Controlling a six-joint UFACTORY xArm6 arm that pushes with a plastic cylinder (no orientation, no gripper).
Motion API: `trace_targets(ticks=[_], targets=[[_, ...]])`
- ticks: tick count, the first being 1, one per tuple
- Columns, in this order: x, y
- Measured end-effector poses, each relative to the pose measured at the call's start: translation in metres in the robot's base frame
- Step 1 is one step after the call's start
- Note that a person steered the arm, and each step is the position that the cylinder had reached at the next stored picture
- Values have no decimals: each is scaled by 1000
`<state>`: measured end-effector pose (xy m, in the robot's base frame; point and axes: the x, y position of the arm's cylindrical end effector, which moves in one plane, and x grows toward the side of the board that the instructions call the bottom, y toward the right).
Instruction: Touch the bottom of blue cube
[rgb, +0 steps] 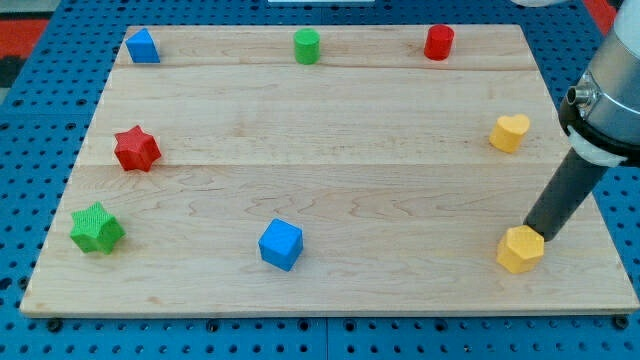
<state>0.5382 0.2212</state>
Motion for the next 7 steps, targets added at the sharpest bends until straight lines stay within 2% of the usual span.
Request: trace_targets(ticks=[1,2,4,5,6,7], targets=[[0,1],[7,33],[7,34],[33,50],[80,48],[74,40]])
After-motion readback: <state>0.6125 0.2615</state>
